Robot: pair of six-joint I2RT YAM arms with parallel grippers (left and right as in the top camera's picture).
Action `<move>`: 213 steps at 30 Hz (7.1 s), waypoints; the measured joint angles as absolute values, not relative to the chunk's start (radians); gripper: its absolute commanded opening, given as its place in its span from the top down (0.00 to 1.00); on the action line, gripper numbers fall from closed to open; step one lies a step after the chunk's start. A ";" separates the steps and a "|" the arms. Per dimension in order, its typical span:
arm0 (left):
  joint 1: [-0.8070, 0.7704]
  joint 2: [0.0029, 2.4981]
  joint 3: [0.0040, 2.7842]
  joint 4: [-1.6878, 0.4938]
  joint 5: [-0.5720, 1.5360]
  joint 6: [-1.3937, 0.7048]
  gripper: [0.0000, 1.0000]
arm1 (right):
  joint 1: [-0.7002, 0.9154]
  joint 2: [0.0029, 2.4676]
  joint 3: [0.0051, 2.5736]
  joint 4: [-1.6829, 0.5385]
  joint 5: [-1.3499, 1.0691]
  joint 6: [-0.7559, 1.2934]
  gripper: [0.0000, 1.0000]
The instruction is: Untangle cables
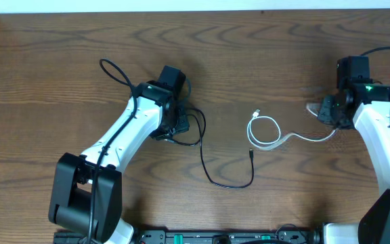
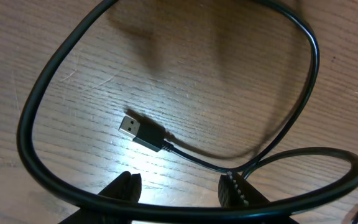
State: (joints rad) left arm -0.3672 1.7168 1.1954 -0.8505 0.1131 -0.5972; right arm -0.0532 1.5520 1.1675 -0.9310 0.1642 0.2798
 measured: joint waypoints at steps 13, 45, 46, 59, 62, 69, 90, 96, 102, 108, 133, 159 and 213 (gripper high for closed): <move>-0.367 1.717 1.195 -0.852 0.113 -0.597 0.54 | -0.015 1.552 1.168 -0.967 -0.186 0.132 0.44; -0.367 1.717 1.195 -0.856 0.112 -0.597 0.54 | 0.157 1.553 0.759 -0.551 -0.171 0.575 0.99; -0.367 1.717 1.195 -0.856 0.112 -0.597 0.54 | 0.157 1.553 0.759 -0.539 -0.171 0.583 0.99; -0.368 1.717 1.195 -0.857 0.112 -0.597 0.54 | 0.109 1.522 0.992 -0.689 -0.171 0.348 0.99; -0.367 1.717 1.195 -0.857 0.112 -0.597 0.54 | 0.070 1.507 1.156 -0.776 -0.167 0.235 0.99; -0.367 1.717 1.195 -0.857 0.112 -0.597 0.54 | 0.007 1.493 1.418 -0.891 -0.089 0.065 0.99; -0.367 1.717 1.195 -0.865 0.112 -0.597 0.54 | -0.241 1.479 1.465 -0.625 0.604 0.028 0.99; -0.367 1.717 1.195 -0.865 0.112 -0.597 0.54 | -0.408 1.479 1.465 -0.648 0.544 0.129 0.99; -0.367 1.717 1.195 -0.865 0.112 -0.597 0.54 | -0.528 1.479 1.465 -0.671 0.416 0.222 0.99; -0.367 1.717 1.195 -0.865 0.112 -0.597 0.54 | -0.573 1.492 1.465 -0.677 0.311 0.261 0.99; -0.368 1.717 1.195 -0.832 0.118 -0.597 0.54 | -0.565 1.544 1.465 -0.810 -0.162 0.282 0.28; -0.368 1.717 1.195 -0.643 0.261 -0.398 0.48 | -0.023 1.725 1.465 -1.008 -0.437 -0.112 0.16; -0.429 1.724 1.192 -0.374 -0.030 -0.834 0.48 | 0.343 2.060 1.465 -1.108 -0.555 -0.043 0.23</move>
State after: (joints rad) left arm -0.4294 1.7245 1.1923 -0.3737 -0.0299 -0.8341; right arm 0.3428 2.0598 1.4651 -1.1076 -0.5549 -0.0429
